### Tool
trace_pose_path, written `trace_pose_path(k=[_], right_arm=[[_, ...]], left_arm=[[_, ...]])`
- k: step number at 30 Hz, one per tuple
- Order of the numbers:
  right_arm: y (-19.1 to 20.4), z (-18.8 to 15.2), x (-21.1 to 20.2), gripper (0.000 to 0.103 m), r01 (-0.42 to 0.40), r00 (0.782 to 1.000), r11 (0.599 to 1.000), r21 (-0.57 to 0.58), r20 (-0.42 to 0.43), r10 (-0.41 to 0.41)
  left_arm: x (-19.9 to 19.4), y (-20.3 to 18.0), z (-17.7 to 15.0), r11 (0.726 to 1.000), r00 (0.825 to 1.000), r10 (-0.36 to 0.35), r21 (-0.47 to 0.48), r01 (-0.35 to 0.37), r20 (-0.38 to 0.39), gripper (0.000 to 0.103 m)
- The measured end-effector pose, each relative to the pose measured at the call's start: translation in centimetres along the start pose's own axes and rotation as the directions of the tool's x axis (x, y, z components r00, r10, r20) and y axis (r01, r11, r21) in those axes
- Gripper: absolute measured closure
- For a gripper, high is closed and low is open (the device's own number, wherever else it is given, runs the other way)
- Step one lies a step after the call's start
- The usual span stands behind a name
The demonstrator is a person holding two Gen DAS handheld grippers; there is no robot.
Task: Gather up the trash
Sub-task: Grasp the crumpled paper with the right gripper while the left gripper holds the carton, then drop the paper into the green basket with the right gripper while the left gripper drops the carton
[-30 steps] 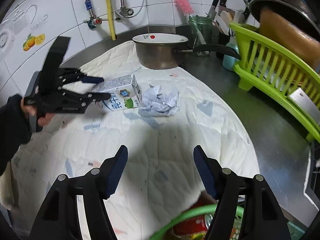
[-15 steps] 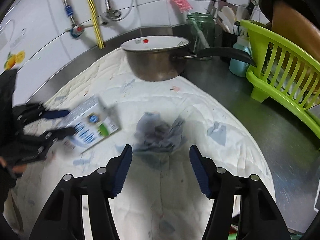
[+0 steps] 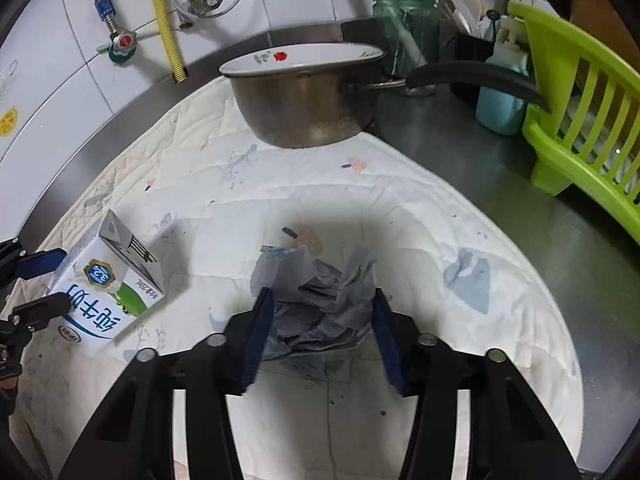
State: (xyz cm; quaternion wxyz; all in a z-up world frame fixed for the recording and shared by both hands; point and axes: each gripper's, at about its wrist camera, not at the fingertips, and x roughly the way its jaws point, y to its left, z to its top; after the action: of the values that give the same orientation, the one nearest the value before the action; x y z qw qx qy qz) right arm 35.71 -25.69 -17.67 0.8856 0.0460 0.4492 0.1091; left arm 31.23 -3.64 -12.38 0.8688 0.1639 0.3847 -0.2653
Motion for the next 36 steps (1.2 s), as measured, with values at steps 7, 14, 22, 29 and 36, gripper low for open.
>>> trace_pose_path(k=[7,14,22,29,36], right_arm=[[0.3,-0.8,-1.5,0.085,-0.004,0.999,1.000,-0.014,0.033,0.004],[0.6,-2.1,-4.8,0.087,0.029,0.997,0.999,-0.039,0.074,-0.026],[0.6,-5.0,-9.9,0.087,0.058,0.993,0.997,-0.054,0.105,-0.052],[0.3,-9.8,-15.6,0.087,0.120,0.985,0.991,-0.052,0.130,-0.112],[-1.4,-15.2,-20.3,0.087,0.189,0.974,0.982,-0.010,0.130,-0.187]], left_arm=[[-1.1,0.2,-0.1,1.000,1.000,0.004,-0.020,-0.004,0.020,0.061],[-2.0,-1.1,-0.3,1.000,1.000,-0.001,-0.028,0.001,0.021,0.062],[-4.1,-3.9,-0.7,0.999,0.999,-0.020,-0.030,0.021,0.037,0.062],[-6.4,-8.0,-1.1,0.999,0.997,-0.045,-0.018,0.046,0.057,0.062],[-8.2,-13.1,-1.8,0.997,0.994,-0.079,0.009,0.079,0.070,0.062]])
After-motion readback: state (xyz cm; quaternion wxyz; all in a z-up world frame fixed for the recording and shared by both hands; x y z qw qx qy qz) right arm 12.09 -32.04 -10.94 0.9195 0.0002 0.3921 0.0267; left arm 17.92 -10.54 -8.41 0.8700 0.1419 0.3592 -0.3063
